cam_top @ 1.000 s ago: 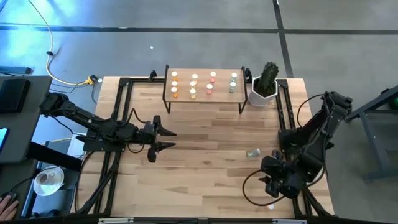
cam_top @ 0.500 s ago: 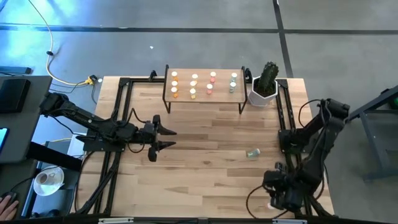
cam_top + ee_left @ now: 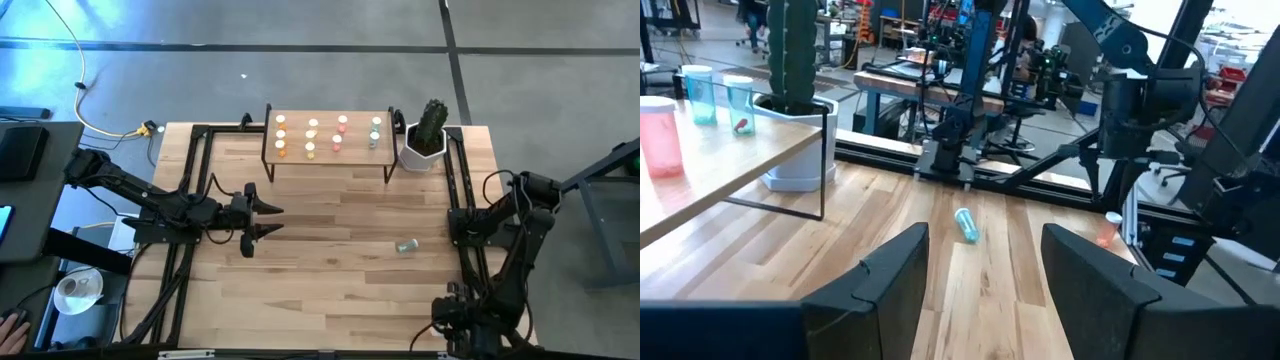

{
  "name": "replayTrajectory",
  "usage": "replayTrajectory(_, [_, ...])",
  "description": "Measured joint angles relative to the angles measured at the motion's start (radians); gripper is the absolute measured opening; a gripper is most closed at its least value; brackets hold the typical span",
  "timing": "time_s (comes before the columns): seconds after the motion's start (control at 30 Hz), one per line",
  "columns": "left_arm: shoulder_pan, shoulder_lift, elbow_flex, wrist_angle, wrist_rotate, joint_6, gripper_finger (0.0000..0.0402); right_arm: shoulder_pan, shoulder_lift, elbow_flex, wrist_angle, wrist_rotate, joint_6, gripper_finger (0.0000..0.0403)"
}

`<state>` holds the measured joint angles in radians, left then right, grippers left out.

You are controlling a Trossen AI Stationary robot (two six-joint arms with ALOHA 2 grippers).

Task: Pick and place medicine bottles onto shelf by color
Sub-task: Put the pink pill bottle on the shelf aligned with the other pink pill bottles

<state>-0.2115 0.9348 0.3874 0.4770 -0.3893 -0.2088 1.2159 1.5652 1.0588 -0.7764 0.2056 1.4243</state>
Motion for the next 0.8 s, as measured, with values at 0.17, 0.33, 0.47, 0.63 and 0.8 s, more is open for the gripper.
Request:
replayTrajectory(0.17, [0.000,0.000,0.000,0.000,0.000,-0.002,0.0186,0.016,0.026,0.000,0.011,0.030,0.017,0.0177])
replayTrajectory(0.33, [0.000,0.000,0.000,0.000,0.000,-0.018,0.0186,0.016,0.062,0.000,0.036,0.029,0.011,0.0177])
replayTrajectory(0.47, [0.000,0.000,0.000,0.000,-0.014,-0.024,0.0186,0.016,0.079,0.000,0.069,0.030,0.009,0.0177])
replayTrajectory(0.63, [0.000,0.000,0.000,0.000,-0.027,-0.024,0.0186,0.016,0.083,0.000,0.095,0.031,0.000,0.0177])
replayTrajectory(0.8, [0.000,0.000,0.000,0.000,-0.027,-0.024,0.0186,0.015,0.083,0.000,0.082,0.034,-0.008,0.0177])
